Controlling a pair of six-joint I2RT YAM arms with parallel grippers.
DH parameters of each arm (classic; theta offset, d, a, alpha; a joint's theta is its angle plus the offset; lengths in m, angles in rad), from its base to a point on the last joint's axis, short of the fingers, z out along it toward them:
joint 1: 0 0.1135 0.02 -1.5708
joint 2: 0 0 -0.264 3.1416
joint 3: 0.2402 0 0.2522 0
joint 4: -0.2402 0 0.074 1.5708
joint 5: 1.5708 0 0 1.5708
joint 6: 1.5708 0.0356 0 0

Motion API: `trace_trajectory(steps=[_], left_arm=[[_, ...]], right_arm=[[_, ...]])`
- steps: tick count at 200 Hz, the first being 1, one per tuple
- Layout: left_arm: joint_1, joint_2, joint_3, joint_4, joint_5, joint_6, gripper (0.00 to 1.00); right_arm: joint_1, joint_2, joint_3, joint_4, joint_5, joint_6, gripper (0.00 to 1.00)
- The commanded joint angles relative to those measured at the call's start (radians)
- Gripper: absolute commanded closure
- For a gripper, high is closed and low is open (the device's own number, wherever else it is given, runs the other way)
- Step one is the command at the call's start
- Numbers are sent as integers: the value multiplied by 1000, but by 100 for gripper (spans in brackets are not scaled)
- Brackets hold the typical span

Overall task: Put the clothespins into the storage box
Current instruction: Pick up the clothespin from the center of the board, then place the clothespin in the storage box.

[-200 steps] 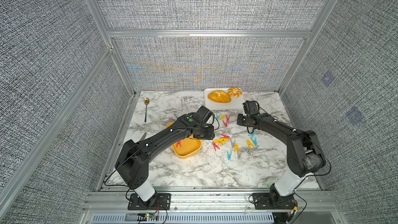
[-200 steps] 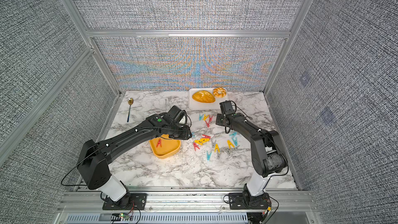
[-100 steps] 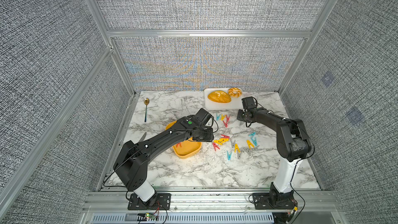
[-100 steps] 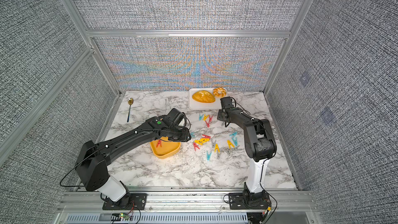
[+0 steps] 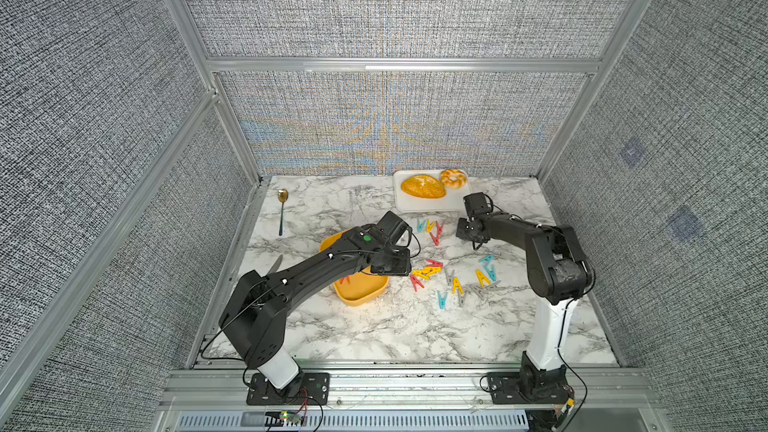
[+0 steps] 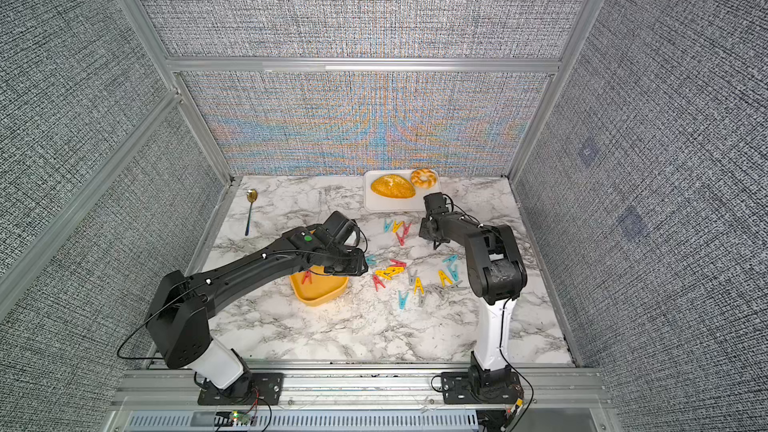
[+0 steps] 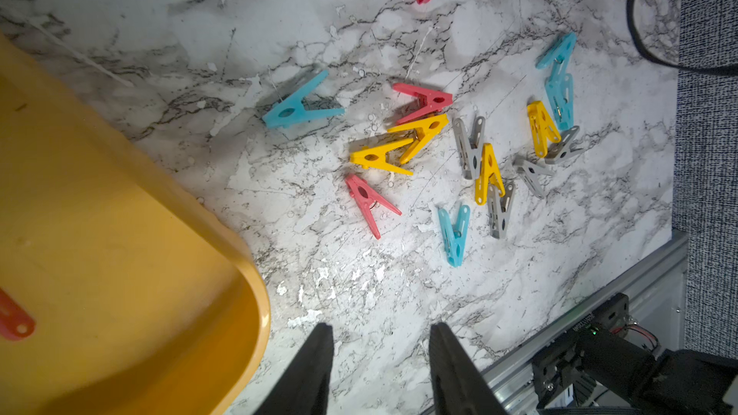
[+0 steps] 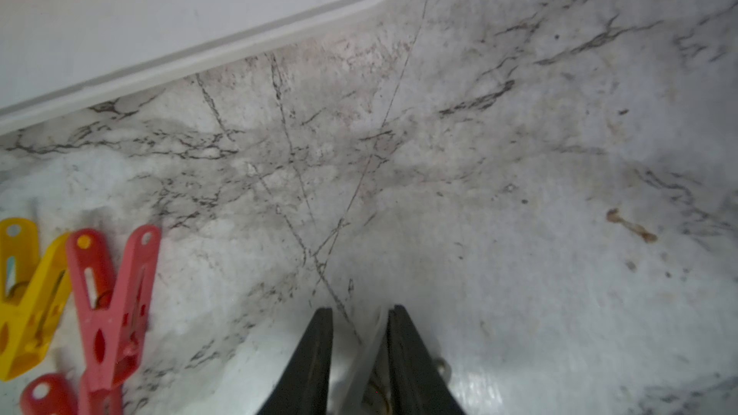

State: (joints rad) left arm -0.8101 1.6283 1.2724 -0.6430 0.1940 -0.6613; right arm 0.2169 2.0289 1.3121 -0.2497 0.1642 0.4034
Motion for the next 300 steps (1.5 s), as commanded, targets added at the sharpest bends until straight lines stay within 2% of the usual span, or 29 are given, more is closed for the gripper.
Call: trace_trajectory(steps=[1, 59, 100, 153, 199, 245, 300], left_arm=[[0, 1, -2, 19, 1, -4, 55], [1, -22, -14, 22, -24, -14, 55], [13, -79, -18, 5, -75, -21, 54], [100, -235, -100, 2, -122, -44, 46], [188, -398, -204, -9, -191, -73, 40], [297, -511, -294, -29, -173, -90, 35], [421, -610, -395, -45, -133, -117, 33]], right_arm=[[1, 4, -1, 25, 8, 2, 73], [10, -59, -46, 43, 6, -1, 93], [56, -146, -96, 53, 5, -6, 100], [227, -255, -133, 51, -8, -1, 100], [398, -289, -40, 13, -41, 23, 100], [565, -236, 119, -25, -83, 38, 100], [697, -133, 243, -45, -123, 62, 99]])
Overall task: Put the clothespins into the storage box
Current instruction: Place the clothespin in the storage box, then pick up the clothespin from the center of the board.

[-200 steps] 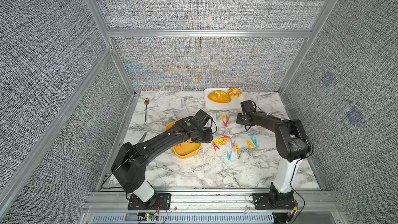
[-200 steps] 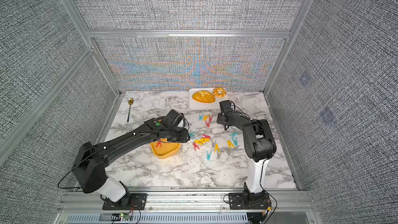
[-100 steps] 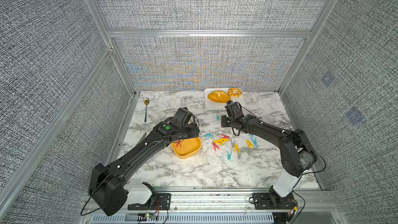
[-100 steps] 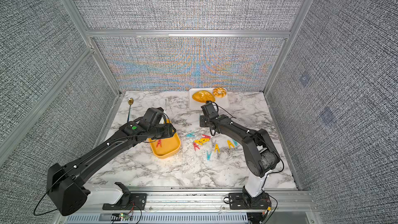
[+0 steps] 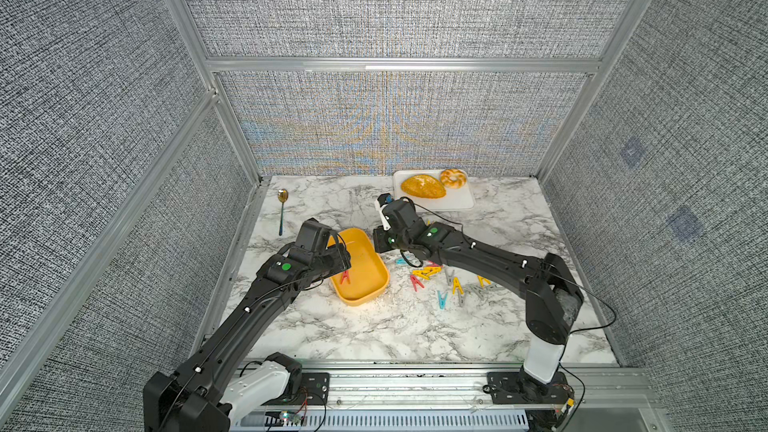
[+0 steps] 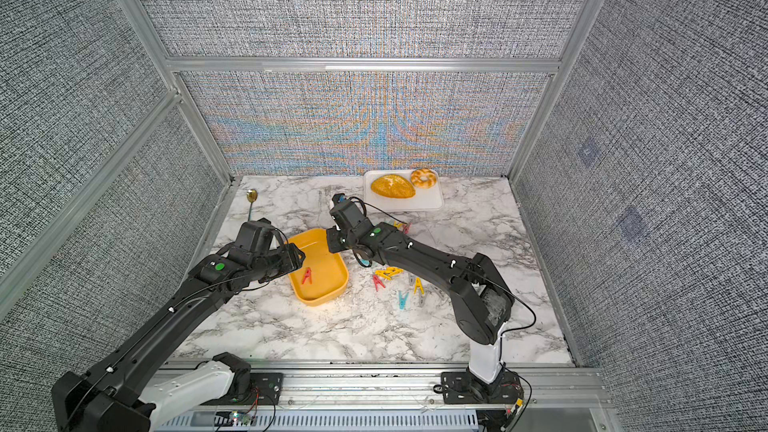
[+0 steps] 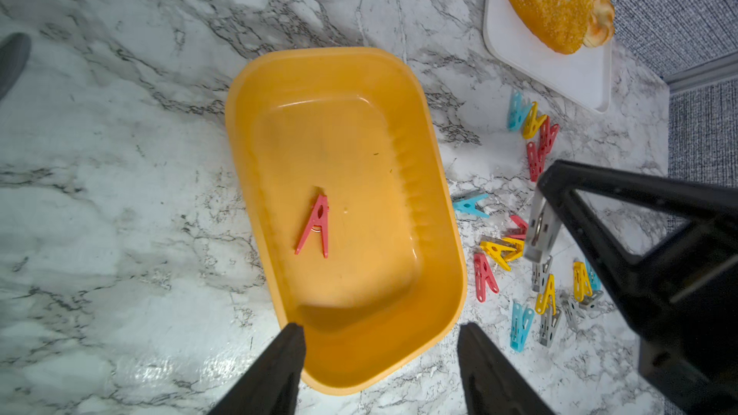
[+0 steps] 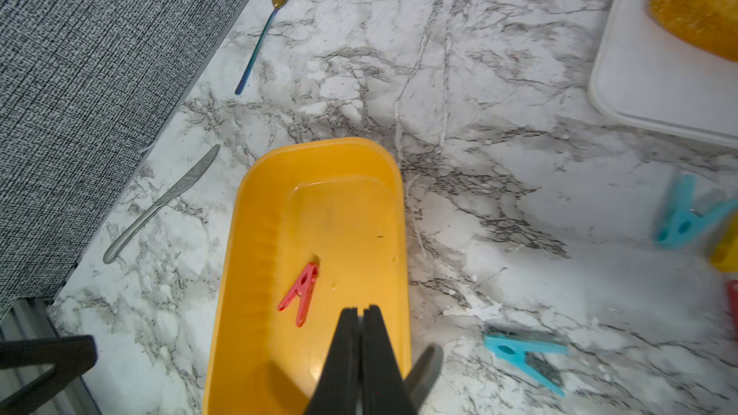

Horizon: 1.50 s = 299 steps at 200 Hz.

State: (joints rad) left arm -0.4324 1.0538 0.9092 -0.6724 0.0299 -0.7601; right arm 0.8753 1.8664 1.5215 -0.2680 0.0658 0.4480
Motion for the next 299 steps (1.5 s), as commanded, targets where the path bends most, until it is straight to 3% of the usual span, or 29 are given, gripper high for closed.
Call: trace_trajectory(steps=[1, 64, 121, 157, 232, 299], left_arm=[[44, -38, -33, -16, 34, -18, 33], [133, -94, -124, 14, 114, -42, 30], [134, -49, -108, 26, 179, -14, 32], [121, 28, -84, 54, 250, 14, 39], [-115, 240, 62, 52, 174, 45, 44], [-324, 464, 209, 105, 160, 27, 47]], right_arm=[[42, 31, 35, -28, -25, 17, 98], [109, 105, 38, -12, -33, 26, 91], [113, 62, -18, 29, -20, 17, 64], [113, -4, -70, 55, 23, 8, 60], [19, -200, -293, 80, 77, 26, 65], [-189, -409, -549, 73, 94, 70, 69]])
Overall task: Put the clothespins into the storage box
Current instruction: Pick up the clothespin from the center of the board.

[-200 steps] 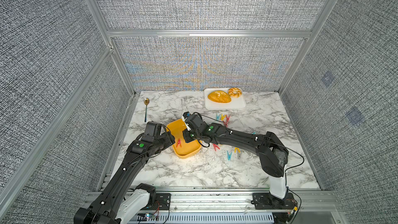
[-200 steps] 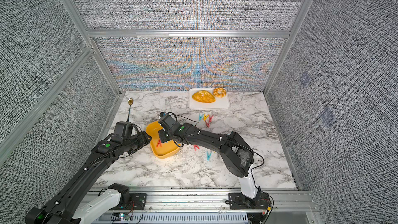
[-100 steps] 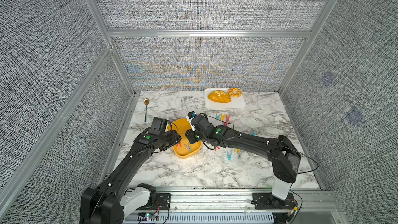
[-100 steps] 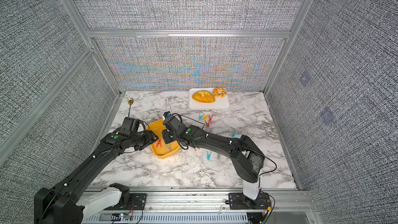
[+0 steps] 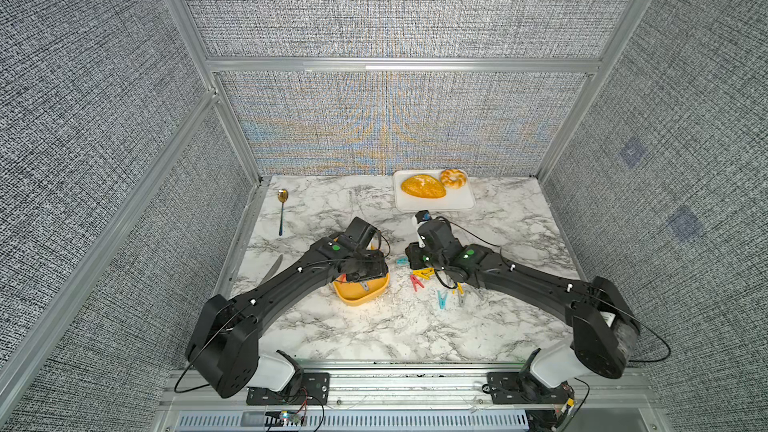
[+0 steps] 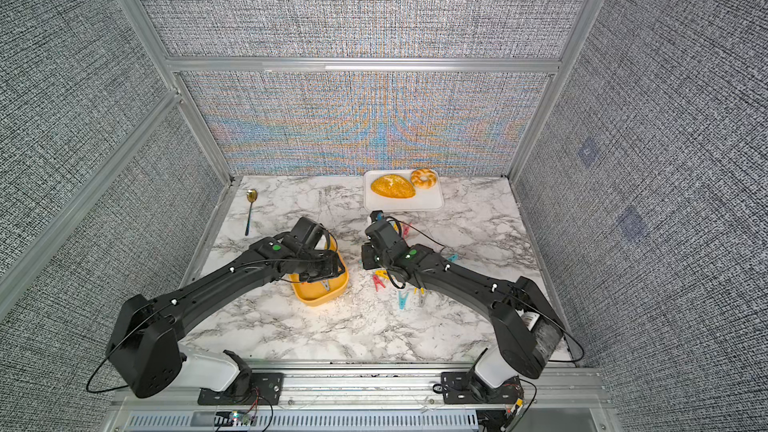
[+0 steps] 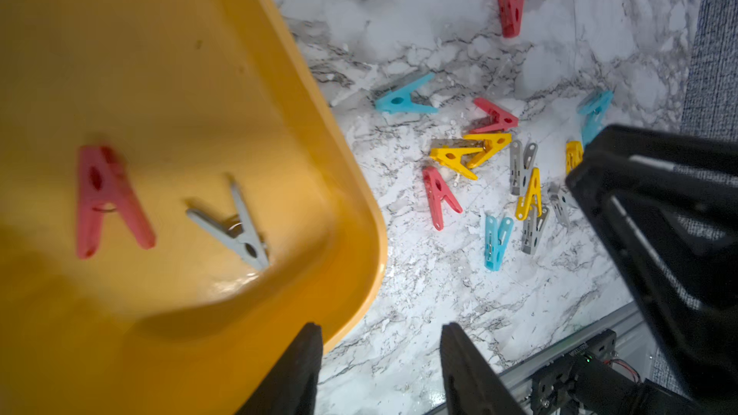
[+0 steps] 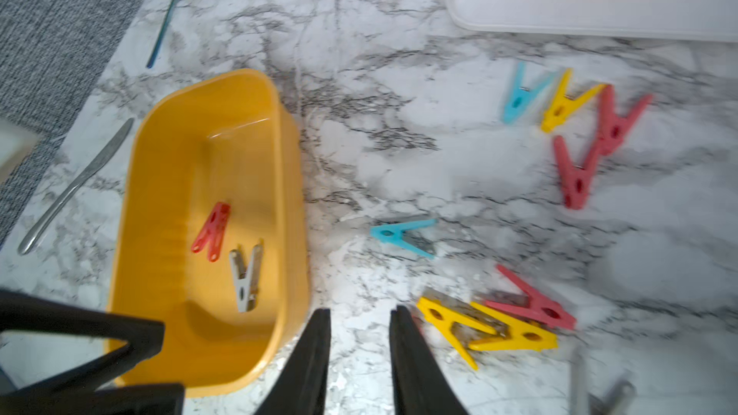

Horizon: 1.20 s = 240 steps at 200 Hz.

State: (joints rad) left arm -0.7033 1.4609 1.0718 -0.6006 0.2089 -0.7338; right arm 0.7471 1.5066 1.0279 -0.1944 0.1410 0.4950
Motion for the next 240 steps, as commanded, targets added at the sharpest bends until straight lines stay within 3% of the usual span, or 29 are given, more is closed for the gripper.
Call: trace_trajectory(steps=[1, 56, 95, 216, 240], left_arm=[[-55, 59, 49, 34, -19, 1, 47], [-196, 225, 188, 65, -31, -16, 47], [-251, 317, 247, 91, -19, -28, 47], [-262, 309, 206, 115, -43, -29, 47], [-262, 307, 203, 115, -46, -29, 47]], right_arm=[[-64, -52, -58, -1, 19, 22, 69], [-234, -99, -184, -8, 9, 14, 69], [-293, -62, -242, 27, -5, 11, 68], [-305, 105, -281, 141, -55, 34, 70], [-302, 119, -280, 138, -58, 34, 75]])
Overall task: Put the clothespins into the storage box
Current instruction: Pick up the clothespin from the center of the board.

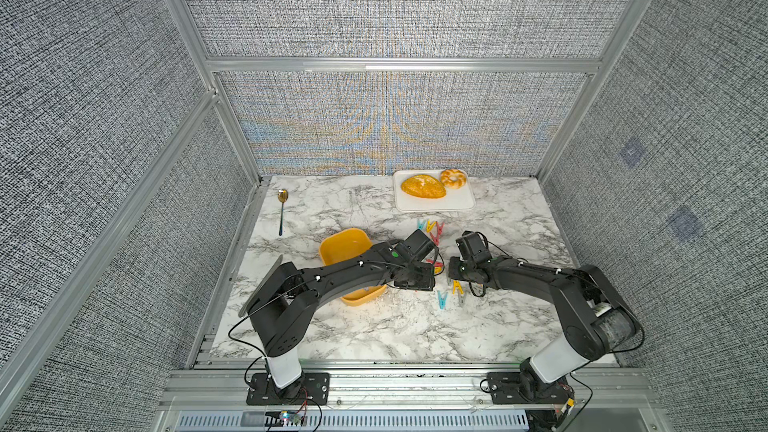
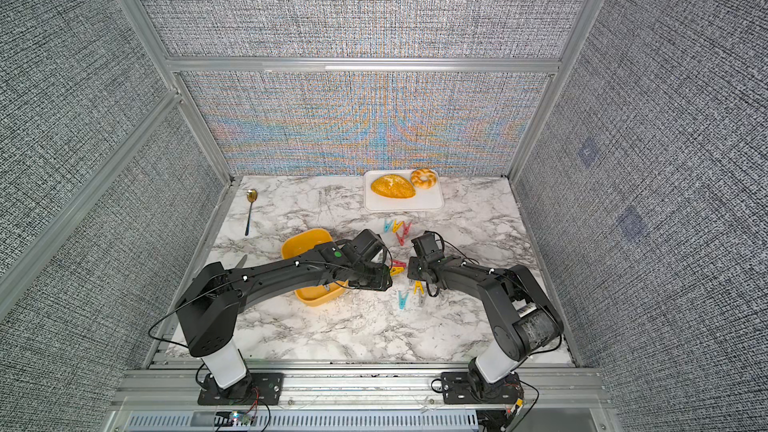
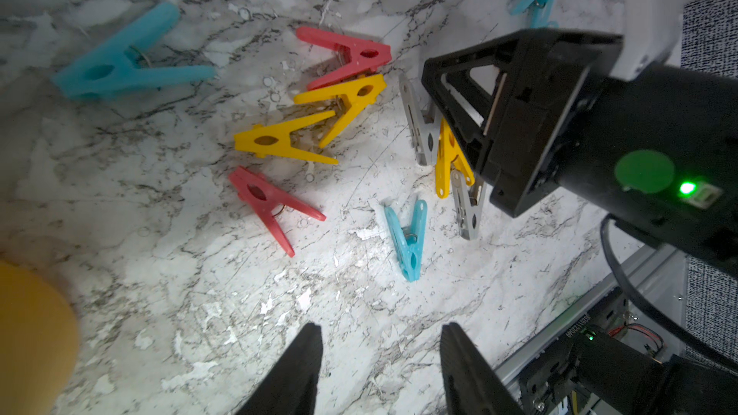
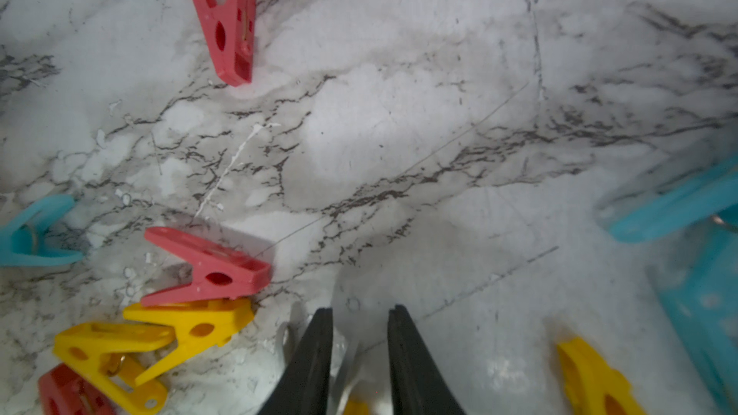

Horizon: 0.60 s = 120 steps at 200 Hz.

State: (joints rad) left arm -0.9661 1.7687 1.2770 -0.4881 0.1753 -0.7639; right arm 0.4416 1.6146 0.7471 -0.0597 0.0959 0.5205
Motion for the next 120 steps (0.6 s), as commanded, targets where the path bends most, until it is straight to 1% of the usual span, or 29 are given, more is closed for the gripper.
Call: trace_trajectory(steps=[1, 35, 82, 120], left_arm=[[1, -1, -2, 2, -12, 2, 47], [3, -10, -10, 1, -24, 4, 47], [6, -14, -14, -1, -24, 4, 47], [6, -32, -30, -1, -30, 2, 47]], right_arm=[[3, 11, 0, 3, -13, 9, 76], [22, -15, -19, 0, -6, 25, 80], [45, -39, -21, -17, 5, 45, 79], [55, -15, -12, -22, 4, 47, 80]])
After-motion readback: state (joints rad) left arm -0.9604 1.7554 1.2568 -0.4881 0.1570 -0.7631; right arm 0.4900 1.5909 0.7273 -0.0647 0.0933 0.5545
